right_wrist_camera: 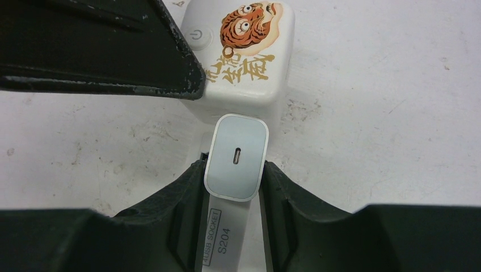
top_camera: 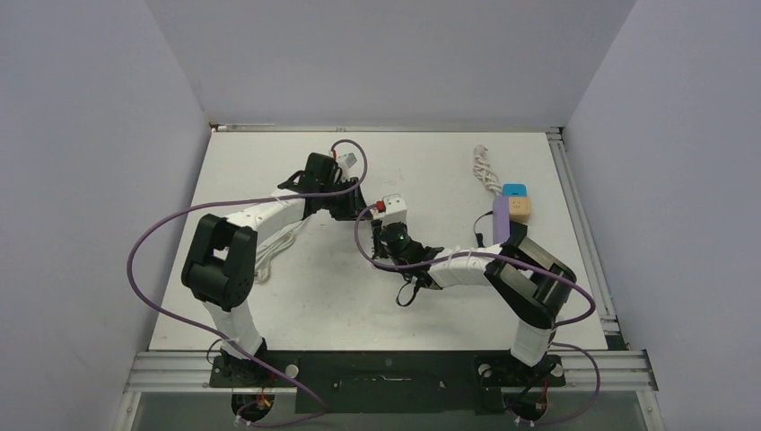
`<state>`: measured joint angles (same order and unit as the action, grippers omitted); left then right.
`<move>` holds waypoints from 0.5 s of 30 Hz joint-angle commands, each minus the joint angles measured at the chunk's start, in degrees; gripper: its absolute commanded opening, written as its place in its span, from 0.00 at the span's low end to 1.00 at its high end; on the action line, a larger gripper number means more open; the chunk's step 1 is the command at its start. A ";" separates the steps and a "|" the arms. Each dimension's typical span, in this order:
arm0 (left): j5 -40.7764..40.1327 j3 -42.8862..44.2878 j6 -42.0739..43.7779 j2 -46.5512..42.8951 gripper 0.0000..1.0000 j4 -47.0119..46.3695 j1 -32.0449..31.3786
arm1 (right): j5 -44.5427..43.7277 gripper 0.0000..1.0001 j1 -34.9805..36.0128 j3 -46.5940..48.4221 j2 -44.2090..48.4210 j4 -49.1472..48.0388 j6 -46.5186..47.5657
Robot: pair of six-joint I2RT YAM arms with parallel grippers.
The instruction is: Pull the plug off the socket
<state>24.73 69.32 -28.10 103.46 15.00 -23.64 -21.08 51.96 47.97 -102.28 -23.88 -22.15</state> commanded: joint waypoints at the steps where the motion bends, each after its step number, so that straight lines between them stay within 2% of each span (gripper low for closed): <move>1: -9.70 -3.14 4.02 5.26 0.28 9.97 -0.19 | 4.33 0.05 -1.02 -0.68 1.64 -1.51 -2.90; 15: -9.56 -2.91 4.10 5.44 0.28 10.10 -0.18 | -5.73 0.05 4.75 1.76 1.06 0.83 3.17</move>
<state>24.97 69.43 -28.05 103.55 15.22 -23.70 -23.83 53.76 47.88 -102.13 -23.53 -20.56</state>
